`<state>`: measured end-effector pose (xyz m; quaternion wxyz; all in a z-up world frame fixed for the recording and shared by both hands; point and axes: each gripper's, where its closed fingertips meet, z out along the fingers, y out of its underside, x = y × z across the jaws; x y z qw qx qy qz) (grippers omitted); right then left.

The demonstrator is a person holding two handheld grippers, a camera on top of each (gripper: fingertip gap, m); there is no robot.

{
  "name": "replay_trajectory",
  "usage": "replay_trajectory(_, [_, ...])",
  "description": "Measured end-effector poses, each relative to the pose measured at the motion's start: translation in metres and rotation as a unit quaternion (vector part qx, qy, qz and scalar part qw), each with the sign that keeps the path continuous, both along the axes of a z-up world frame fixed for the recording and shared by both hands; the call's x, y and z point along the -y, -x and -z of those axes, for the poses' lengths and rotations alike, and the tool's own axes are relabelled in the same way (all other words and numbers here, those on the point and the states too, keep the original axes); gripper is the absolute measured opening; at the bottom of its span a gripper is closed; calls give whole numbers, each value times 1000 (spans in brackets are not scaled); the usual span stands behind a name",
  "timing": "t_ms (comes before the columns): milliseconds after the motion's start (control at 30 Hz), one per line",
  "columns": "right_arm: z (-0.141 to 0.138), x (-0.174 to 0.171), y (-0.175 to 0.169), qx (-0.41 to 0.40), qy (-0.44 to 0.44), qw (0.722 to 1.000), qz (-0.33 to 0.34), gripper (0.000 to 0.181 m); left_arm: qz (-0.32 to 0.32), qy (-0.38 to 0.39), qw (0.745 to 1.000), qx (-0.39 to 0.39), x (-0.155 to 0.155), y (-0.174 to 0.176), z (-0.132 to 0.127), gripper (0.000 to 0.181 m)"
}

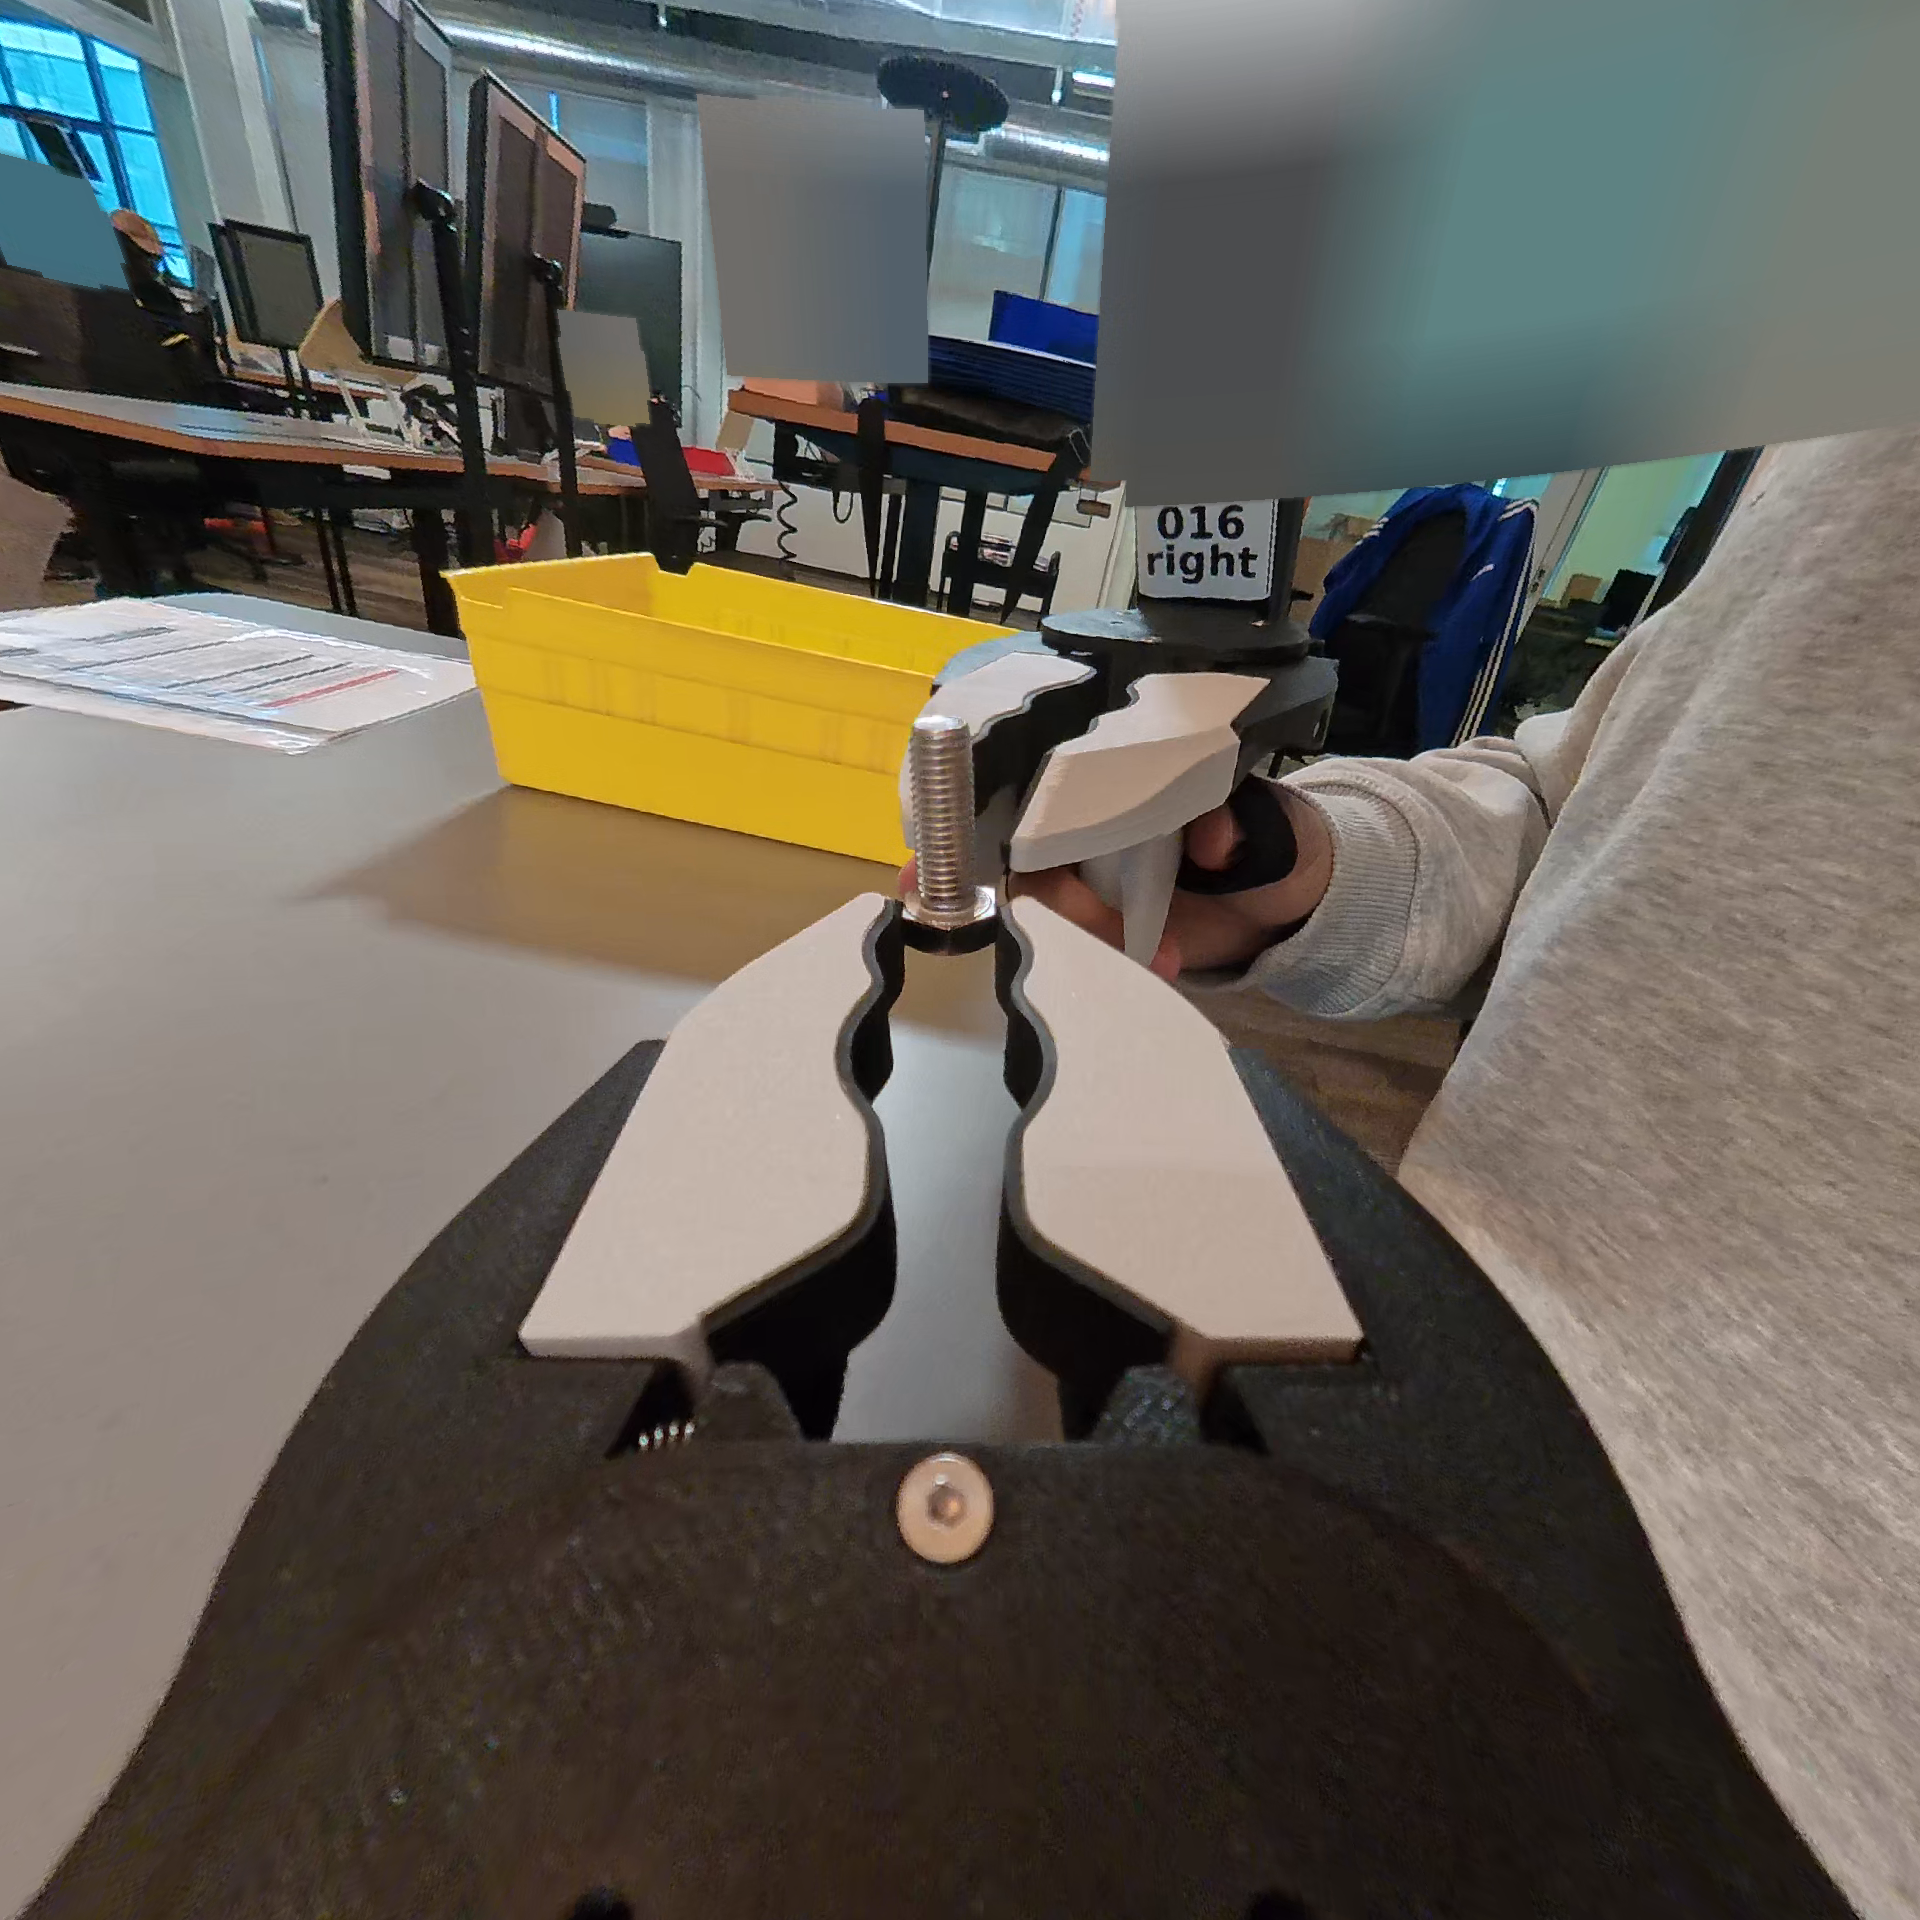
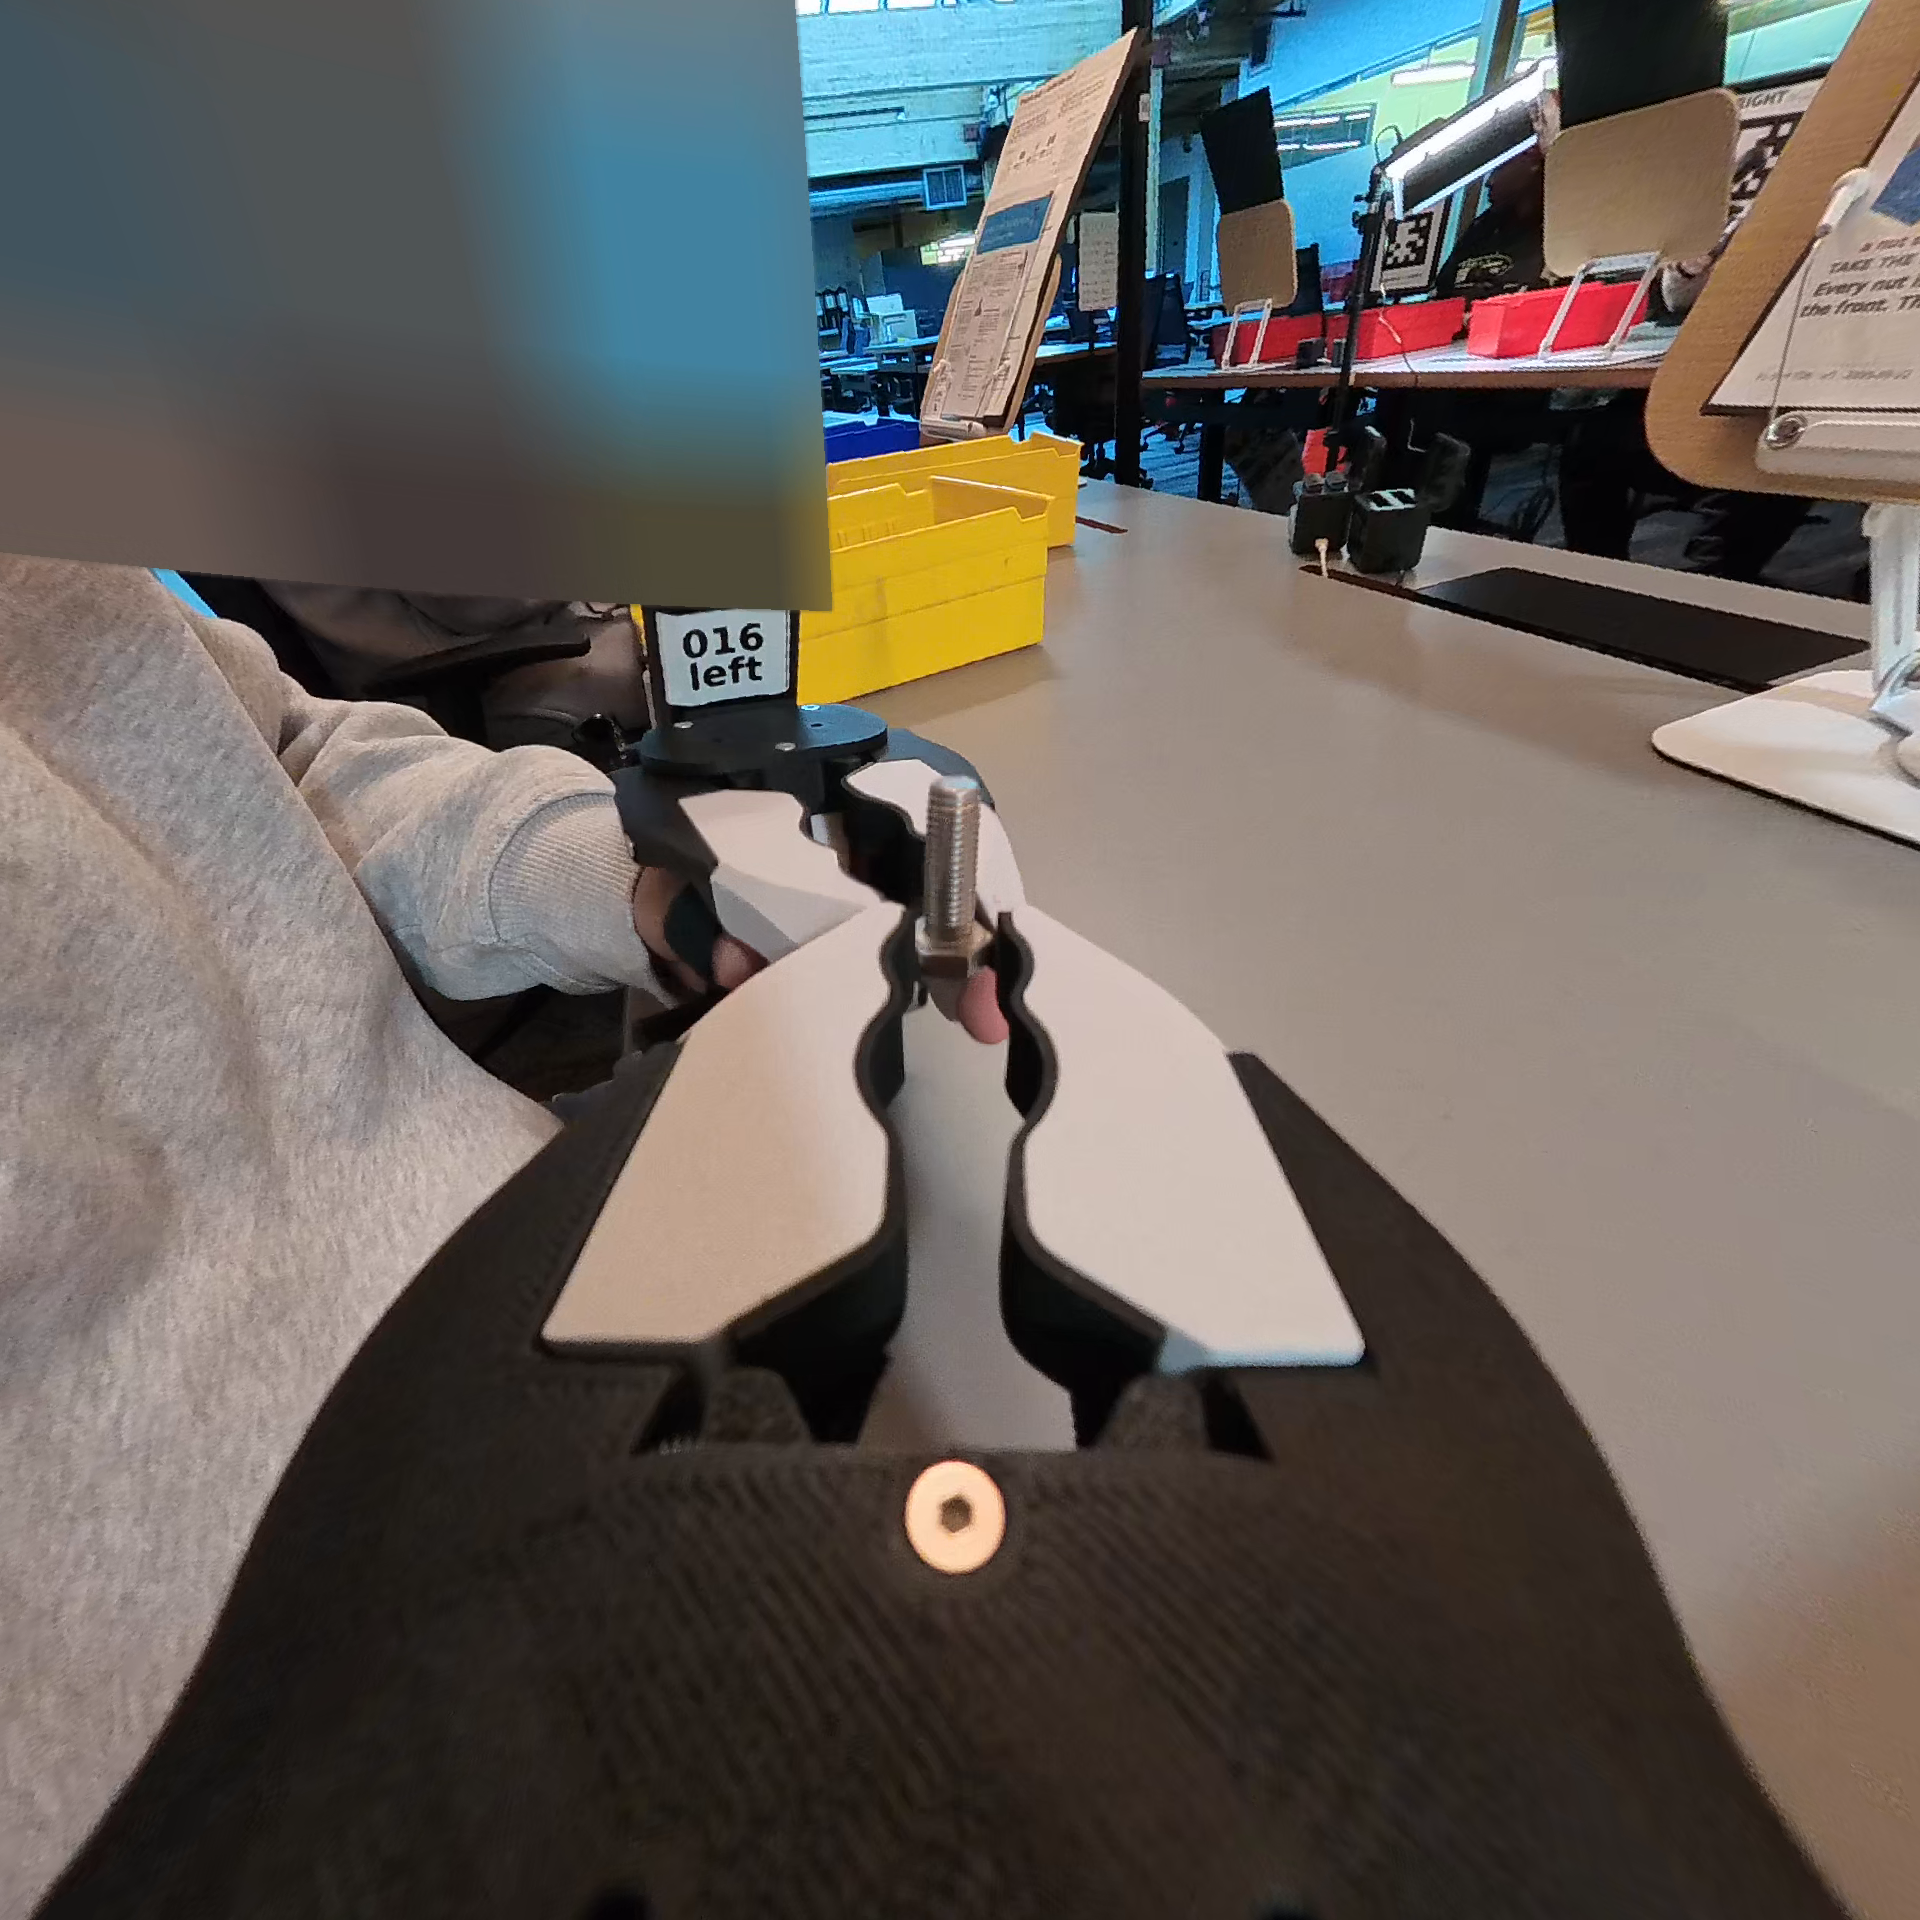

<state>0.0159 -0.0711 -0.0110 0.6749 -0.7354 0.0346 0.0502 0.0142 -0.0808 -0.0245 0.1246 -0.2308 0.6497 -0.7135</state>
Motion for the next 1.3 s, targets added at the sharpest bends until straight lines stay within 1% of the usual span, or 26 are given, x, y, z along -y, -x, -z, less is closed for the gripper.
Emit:
replay_trajectory(467, [6,1,-8,-11,4,1000,0,14,-24,-1,1000,1,-9,-7,1,17])
replay_trajectory(800, [16,-23,-9,-23,19,999,-32,13,-74,3,997,2,-35,-1,-2,17])
replay_trajectory(1033, [20,-38,0,-36,25,997,-56,13,-104,-1,995,13,-48,8,-11,17])
replay_trajectory(1167, [23,-59,-7,-24,32,998,-47,13,-146,-8,989,6,-62,16,-20,17])
replay_trajectory(1300, [18,-98,-8,-29,52,995,-80,17,-189,-15,982,1,-86,37,-33,17])
